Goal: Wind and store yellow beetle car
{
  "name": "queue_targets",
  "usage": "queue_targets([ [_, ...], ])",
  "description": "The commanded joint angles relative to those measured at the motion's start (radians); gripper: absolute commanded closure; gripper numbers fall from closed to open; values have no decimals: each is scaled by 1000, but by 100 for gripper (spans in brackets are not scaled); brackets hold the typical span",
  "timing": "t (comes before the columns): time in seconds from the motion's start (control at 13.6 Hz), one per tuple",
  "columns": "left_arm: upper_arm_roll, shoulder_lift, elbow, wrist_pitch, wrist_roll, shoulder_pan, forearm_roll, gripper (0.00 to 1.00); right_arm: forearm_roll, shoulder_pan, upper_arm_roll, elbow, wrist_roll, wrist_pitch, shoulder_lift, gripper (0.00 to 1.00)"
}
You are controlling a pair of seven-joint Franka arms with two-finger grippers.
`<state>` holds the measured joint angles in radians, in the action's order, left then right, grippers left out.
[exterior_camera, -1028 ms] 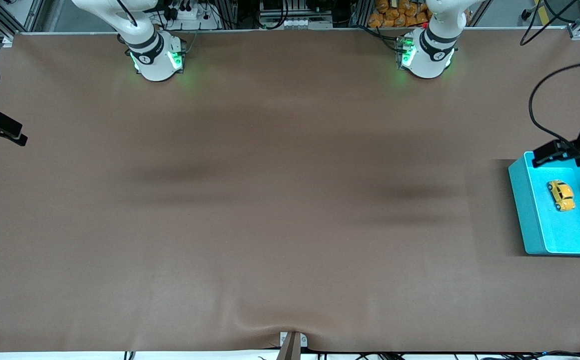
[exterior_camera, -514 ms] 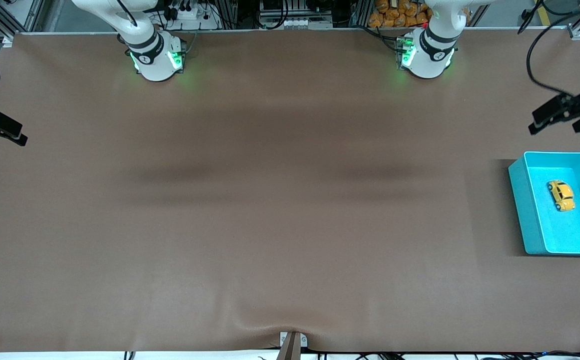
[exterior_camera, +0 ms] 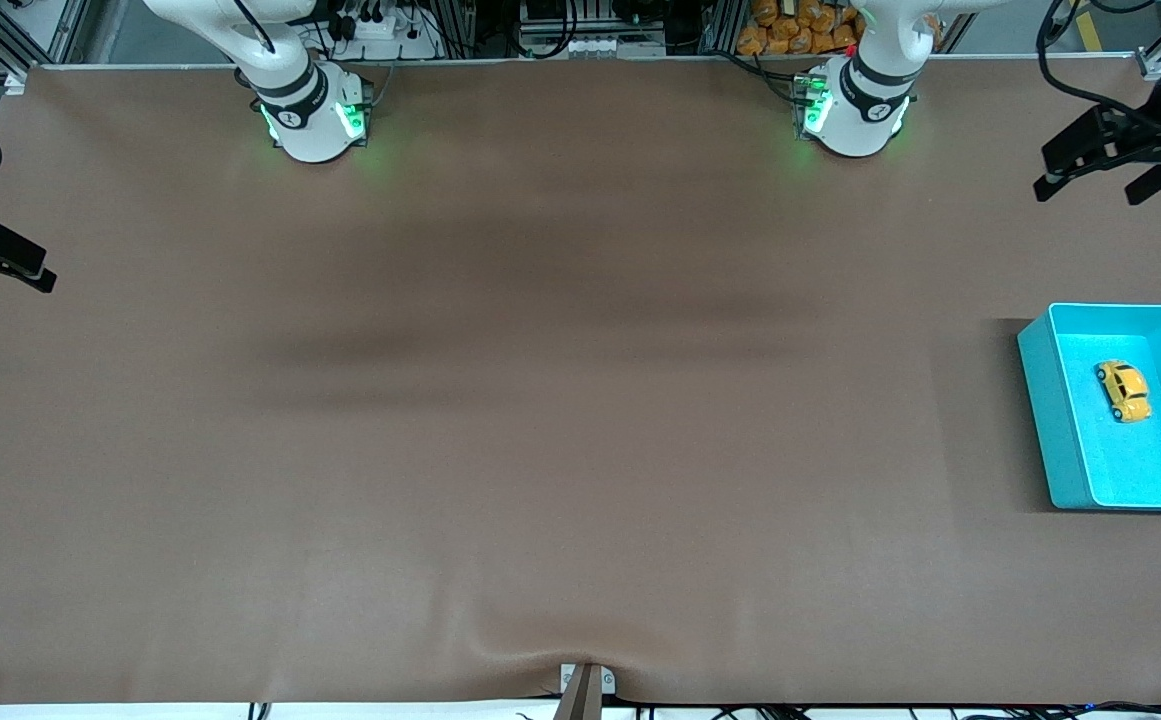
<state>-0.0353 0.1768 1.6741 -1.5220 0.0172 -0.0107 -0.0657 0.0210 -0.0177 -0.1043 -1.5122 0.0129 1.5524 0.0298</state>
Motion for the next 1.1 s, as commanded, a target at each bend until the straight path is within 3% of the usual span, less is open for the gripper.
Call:
queue_targets([
  [0.0,15,-29,-57,35,-92,-15,47,0,-12,10,8,-2,-10,-6,-7,0],
  [0.22,18,-138,-227,132,-99,-15,61,0,-12,10,8,-2,-8,-6,-7,0],
  [1.03,-12,-135,-211,90,49,-9,58,0,-12,10,9,9,-8,-5,-7,0],
])
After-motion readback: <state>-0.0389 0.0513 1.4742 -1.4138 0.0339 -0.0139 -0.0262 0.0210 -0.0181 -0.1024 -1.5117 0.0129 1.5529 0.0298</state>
